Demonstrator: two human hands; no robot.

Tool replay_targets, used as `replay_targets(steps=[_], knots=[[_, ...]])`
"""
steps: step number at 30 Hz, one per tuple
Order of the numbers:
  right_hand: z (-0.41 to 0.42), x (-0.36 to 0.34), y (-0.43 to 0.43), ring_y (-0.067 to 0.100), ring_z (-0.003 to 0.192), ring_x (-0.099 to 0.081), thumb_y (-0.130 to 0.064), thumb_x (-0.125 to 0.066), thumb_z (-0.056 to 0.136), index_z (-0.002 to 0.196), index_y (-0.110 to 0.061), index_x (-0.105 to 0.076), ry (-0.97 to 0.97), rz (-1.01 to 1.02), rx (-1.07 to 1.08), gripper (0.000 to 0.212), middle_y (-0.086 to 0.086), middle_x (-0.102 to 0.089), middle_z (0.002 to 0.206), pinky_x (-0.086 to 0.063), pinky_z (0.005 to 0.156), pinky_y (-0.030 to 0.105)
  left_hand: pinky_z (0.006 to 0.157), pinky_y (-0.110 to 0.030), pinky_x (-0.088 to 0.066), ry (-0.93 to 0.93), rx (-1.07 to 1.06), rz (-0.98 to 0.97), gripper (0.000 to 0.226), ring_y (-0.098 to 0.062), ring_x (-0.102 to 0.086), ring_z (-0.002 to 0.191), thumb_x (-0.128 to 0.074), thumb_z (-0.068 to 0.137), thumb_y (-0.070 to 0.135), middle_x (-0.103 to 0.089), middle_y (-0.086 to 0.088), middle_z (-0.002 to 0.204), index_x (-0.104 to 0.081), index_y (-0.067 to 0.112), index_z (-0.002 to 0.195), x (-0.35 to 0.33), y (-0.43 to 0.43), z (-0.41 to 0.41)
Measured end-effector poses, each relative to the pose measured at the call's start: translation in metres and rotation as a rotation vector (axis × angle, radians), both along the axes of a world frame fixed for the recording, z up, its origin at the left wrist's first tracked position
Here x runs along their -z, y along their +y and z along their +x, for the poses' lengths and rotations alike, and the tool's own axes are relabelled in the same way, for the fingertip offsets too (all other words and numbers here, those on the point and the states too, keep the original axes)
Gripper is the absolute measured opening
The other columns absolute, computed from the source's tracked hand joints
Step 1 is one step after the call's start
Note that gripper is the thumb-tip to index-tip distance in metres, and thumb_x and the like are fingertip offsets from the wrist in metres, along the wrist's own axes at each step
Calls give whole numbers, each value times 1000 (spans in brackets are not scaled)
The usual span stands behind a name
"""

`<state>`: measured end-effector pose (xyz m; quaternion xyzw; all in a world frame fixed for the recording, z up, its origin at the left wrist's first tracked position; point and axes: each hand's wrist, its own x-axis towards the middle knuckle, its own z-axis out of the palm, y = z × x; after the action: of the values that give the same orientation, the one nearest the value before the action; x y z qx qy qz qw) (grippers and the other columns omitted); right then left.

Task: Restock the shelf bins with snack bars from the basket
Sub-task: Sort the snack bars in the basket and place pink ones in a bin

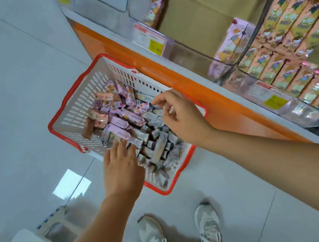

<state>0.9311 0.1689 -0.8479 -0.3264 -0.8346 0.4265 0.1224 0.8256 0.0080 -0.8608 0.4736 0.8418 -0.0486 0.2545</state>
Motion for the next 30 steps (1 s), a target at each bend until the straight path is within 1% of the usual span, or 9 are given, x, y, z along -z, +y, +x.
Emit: replay_targets(steps=[3,5,8,10,14,19,22,24,30], knots=[[-29,34,-16,7,85,-48,-7,-48,96,123,-16,-50,-243,-158,-121,28,-3,-43,111,-42,72,32,122,-41,-5,-12,-80,-23,62,-23,-5,149,-45,96,31,-14,-4,161,-21,21,153,22,-27,-20],[-51,55,-26,16,94,-53,-12,-48,99,128,-17,-45,-383,-270,-175,30,0,-44,117,-47,85,44,121,-41,1,-37,-132,-42,64,-23,4,150,-37,99,31,-2,-5,163,-10,19,155,38,-40,-32],[-85,83,-38,23,110,-52,-19,-47,102,138,-16,-39,-515,-432,-213,38,4,-46,129,-44,94,37,121,-41,7,-26,-156,-81,70,-24,15,149,-37,98,25,12,-6,162,3,18,155,64,-53,-48],[-108,101,-42,20,112,-51,-22,-46,102,142,-15,-37,-517,-530,-162,41,5,-47,131,-42,94,31,120,-41,10,-21,-168,-81,74,-24,20,147,-39,96,22,17,-6,161,6,19,155,81,-60,-57],[-152,138,-45,23,106,-58,-24,-52,99,138,-17,-43,-445,-702,33,41,4,-51,122,-49,95,39,120,-42,12,-16,-167,-33,74,-24,26,145,-36,97,20,24,-5,159,12,19,154,107,-74,-66],[-197,163,-50,16,100,-49,-19,-52,99,118,-13,-53,-303,-964,272,19,-2,-49,108,-45,85,32,120,-42,11,12,-146,66,79,-24,24,146,-40,94,15,22,-6,159,13,18,153,125,-86,-63],[-212,168,-54,12,78,-44,-15,-55,98,86,-13,-55,-316,-923,411,12,2,-48,91,-47,81,25,119,-42,10,39,-148,119,80,-27,15,148,-46,92,15,11,-9,161,3,14,155,130,-85,-62],[-212,166,-54,11,63,-43,-15,-60,95,75,-12,-54,-330,-802,487,21,2,-49,74,-47,59,15,119,-42,12,38,-143,103,79,-27,16,148,-45,93,16,12,-9,161,4,14,155,129,-85,-63],[-189,147,-42,8,72,-61,-9,-73,85,104,-5,-74,-190,-538,630,20,2,-72,101,-48,65,13,120,-42,11,-6,-118,-18,78,-26,22,146,-42,97,20,20,-7,160,11,18,154,114,-79,-68]])
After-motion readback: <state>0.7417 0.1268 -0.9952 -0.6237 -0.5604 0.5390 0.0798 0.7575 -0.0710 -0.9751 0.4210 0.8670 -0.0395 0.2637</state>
